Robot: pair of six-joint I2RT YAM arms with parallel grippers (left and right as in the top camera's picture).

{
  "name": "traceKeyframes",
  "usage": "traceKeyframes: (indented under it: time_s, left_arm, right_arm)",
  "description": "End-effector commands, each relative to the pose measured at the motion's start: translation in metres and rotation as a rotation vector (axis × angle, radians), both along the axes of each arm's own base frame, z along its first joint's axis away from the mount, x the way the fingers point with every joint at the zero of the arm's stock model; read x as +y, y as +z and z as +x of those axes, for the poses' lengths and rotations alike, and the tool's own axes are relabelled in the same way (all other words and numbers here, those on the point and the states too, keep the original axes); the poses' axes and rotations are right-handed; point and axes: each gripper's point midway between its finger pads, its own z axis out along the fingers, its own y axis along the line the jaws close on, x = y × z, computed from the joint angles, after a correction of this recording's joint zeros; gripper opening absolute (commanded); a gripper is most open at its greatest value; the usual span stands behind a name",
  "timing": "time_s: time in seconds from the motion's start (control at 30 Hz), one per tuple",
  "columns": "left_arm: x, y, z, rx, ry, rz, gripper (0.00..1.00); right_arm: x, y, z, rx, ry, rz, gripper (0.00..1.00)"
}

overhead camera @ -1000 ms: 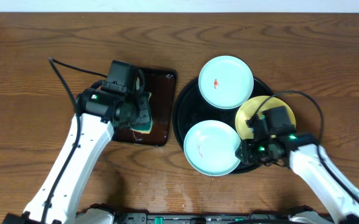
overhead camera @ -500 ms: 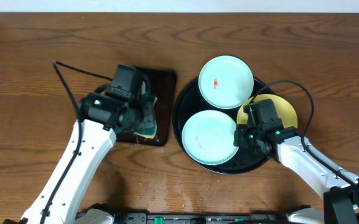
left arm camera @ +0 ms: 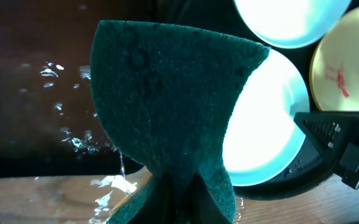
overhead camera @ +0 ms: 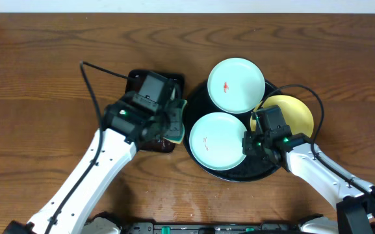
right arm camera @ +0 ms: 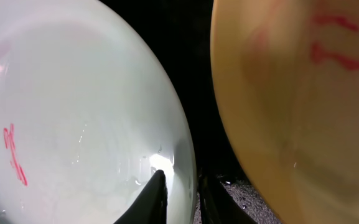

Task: Clean dirty plates on tray and stack at the side
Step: 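Scrub the lower pale green plate with the sponge in left gripper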

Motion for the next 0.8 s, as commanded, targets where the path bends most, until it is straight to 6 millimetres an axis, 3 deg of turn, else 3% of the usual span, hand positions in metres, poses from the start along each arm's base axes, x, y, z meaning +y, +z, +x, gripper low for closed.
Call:
traceKeyframes:
  time_s: [0.0, 0.13, 0.23, 0.33, 0.6, 0.77]
  left_arm:
    - [-0.014, -0.005, 0.001, 0.016, -0.008, -0.004, 0.07]
    - [-0.027, -0.016, 0.002, 0.03, -0.03, 0.0, 0.07]
    - [-0.042, -0.023, 0.006, 0.032, -0.023, -0.017, 0.08]
    - [-0.059, -0.035, 0.01, 0.035, -0.037, -0.026, 0.07]
    - [-0.112, -0.099, 0.004, 0.229, -0.001, -0.115, 0.07]
    - [-0.123, -0.136, -0.002, 0.344, 0.022, -0.131, 0.08]
  right_arm:
    - [-0.001, -0.004, 0.0, 0.002, 0.012, -0.025, 0.17]
    - [-0.004, -0.017, -0.001, 0.031, 0.006, -0.053, 0.18]
    - [-0.005, -0.021, 0.003, 0.024, 0.0, -0.058, 0.01]
    - [-0.007, -0.018, 0.01, -0.001, -0.014, -0.062, 0.01]
    - [-0.012, -0.018, 0.012, 0.006, -0.029, -0.073, 0.01]
    - [-0.012, -0.018, 0.011, 0.007, -0.029, -0.073, 0.01]
